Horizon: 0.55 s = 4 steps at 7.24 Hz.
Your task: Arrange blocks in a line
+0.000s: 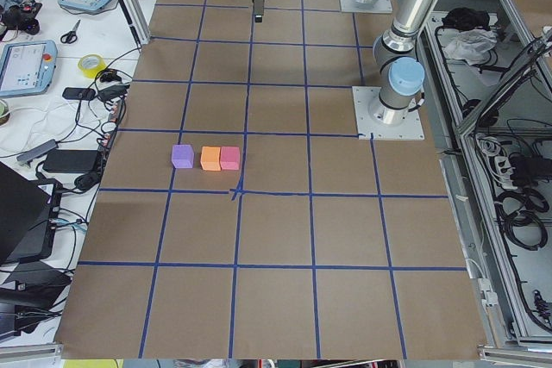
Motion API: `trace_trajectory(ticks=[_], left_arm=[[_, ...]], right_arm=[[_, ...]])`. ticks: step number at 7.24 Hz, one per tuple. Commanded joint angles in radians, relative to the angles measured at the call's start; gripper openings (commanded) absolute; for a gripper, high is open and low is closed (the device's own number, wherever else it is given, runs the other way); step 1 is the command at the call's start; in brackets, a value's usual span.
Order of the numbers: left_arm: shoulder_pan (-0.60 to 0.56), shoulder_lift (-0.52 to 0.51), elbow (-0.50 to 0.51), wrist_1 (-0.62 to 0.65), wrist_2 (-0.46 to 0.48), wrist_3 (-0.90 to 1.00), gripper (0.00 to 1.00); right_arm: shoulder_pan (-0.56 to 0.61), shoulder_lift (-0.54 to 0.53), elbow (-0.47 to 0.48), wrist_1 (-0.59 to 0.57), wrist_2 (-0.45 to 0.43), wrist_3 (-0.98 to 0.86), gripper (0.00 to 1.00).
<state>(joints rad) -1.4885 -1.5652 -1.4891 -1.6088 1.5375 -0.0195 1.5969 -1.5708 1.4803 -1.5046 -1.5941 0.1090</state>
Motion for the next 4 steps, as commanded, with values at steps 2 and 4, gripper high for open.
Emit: trace_trajectory(ticks=[2, 4], left_arm=[[-0.022, 0.005, -0.01, 0.032, 0.004, 0.0, 1.0], [-0.022, 0.013, -0.008, 0.032, 0.007, 0.001, 1.0]], right_arm=[[0.0, 0.0, 0.0, 0.0, -0.003, -0.002, 1.0], [0.0, 0.0, 0.0, 0.0, -0.001, -0.002, 1.0]])
